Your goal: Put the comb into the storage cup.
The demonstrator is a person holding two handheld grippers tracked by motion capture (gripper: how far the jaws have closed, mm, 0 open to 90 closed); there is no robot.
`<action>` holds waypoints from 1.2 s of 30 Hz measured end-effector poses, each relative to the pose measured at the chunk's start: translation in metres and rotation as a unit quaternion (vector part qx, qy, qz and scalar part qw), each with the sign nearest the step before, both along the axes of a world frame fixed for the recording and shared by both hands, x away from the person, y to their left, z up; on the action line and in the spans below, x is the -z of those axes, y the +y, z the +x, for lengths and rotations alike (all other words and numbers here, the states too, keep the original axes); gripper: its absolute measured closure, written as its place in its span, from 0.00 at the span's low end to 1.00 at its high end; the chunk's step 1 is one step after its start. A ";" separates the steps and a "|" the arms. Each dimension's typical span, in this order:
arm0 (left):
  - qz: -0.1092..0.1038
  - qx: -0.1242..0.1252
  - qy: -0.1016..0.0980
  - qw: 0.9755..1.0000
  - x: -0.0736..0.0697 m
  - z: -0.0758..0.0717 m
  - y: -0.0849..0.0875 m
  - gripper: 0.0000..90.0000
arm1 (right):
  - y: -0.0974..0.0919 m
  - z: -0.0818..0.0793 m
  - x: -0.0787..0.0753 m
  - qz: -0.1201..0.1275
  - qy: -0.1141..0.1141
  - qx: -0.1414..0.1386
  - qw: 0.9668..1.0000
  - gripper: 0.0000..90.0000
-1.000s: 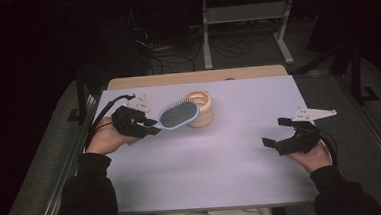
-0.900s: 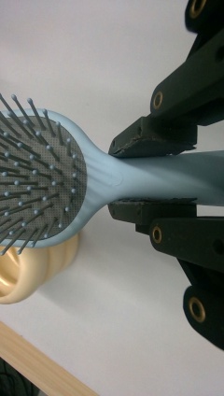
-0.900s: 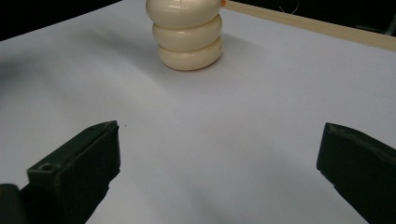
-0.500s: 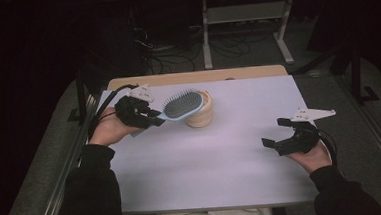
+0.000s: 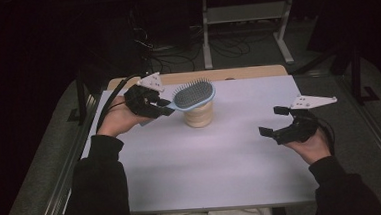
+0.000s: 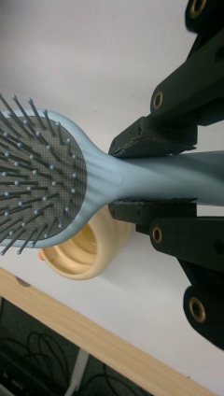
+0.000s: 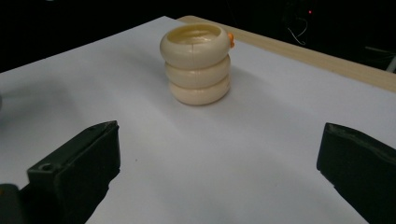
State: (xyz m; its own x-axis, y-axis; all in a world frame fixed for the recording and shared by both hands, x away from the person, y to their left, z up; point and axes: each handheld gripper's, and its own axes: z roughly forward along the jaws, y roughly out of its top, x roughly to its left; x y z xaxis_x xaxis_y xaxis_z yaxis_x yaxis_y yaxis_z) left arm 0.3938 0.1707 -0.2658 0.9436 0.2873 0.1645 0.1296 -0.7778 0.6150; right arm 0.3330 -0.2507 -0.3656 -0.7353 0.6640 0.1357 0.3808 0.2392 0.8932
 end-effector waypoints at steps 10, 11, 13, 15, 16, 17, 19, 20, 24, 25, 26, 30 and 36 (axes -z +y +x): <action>-0.005 0.011 -0.014 1.000 -0.009 0.001 -0.014 0.78 | 0.017 0.018 -0.038 0.008 -0.014 -0.023 1.000 0.00; -0.007 0.011 -0.018 1.000 -0.010 0.001 -0.014 0.78 | 0.019 0.019 -0.042 0.006 -0.014 -0.027 1.000 0.00; -0.010 0.010 -0.020 1.000 -0.012 0.002 -0.015 0.78 | 0.025 0.023 -0.049 0.001 -0.015 -0.034 0.999 0.00; -0.012 0.007 -0.023 1.000 -0.012 0.002 -0.016 0.78 | 0.030 0.027 -0.056 0.001 -0.015 -0.041 0.999 0.00; -0.011 0.006 -0.025 1.000 -0.013 0.003 -0.017 0.78 | 0.033 0.029 -0.059 0.002 -0.014 -0.045 0.999 0.00; -0.012 0.005 -0.026 1.000 -0.013 0.003 -0.017 0.78 | 0.035 0.031 -0.062 0.002 -0.014 -0.048 0.999 0.00; -0.014 0.002 -0.033 0.999 -0.012 0.004 -0.018 0.78 | 0.041 0.034 -0.068 0.003 -0.013 -0.053 0.999 0.00; -0.016 -0.001 -0.036 0.999 -0.012 0.005 -0.019 0.78 | 0.043 0.037 -0.070 0.002 -0.013 -0.055 0.998 0.00; -0.012 -0.003 -0.050 0.999 -0.012 0.008 -0.023 0.78 | 0.054 0.045 -0.078 -0.002 -0.008 -0.057 0.998 0.00; -0.012 -0.004 -0.053 0.999 -0.012 0.009 -0.024 0.78 | 0.056 0.047 -0.080 -0.001 -0.005 -0.058 0.998 0.00; -0.015 -0.004 -0.052 0.999 -0.012 0.010 -0.025 0.78 | 0.058 0.049 -0.081 0.002 -0.004 -0.059 0.998 0.00; -0.021 -0.009 -0.062 0.998 -0.010 0.012 -0.029 0.78 | 0.064 0.058 -0.084 0.014 0.001 -0.062 0.998 0.00; -0.025 -0.007 -0.068 0.997 -0.005 0.014 -0.037 0.78 | 0.073 0.071 -0.086 0.018 0.013 -0.062 0.998 0.01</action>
State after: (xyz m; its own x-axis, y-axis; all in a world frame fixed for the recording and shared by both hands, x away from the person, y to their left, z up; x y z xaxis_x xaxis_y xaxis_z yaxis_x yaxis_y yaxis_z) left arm 0.4078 0.1337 -0.2612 0.9092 0.3114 0.2762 0.0529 -0.7446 0.6654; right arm 0.4039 -0.1773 -0.2793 -0.8078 0.5620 0.1775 0.3729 0.2542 0.8924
